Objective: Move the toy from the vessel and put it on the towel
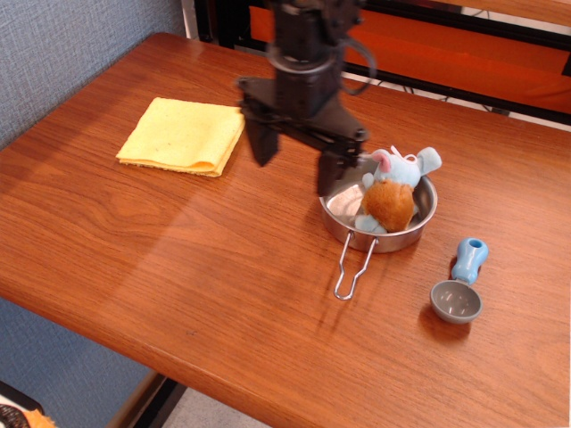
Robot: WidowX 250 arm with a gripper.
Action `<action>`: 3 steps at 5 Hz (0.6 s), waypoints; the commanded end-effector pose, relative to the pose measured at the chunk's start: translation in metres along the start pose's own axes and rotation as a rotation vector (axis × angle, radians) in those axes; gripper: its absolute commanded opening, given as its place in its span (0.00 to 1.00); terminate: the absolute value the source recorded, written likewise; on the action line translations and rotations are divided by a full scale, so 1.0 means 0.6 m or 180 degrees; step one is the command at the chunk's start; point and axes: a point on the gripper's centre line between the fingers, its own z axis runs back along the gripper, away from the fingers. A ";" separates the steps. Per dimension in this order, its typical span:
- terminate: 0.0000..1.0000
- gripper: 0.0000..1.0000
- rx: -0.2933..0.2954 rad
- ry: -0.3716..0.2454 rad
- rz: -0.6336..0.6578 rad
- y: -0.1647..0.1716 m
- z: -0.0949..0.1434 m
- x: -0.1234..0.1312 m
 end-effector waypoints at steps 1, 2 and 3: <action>0.00 1.00 -0.0072 -0.0183 -0.0211 -0.029 0.016 0.051; 0.00 1.00 -0.0140 -0.0132 -0.0248 -0.038 -0.003 0.067; 0.00 1.00 -0.0173 -0.0121 -0.0300 -0.048 -0.010 0.073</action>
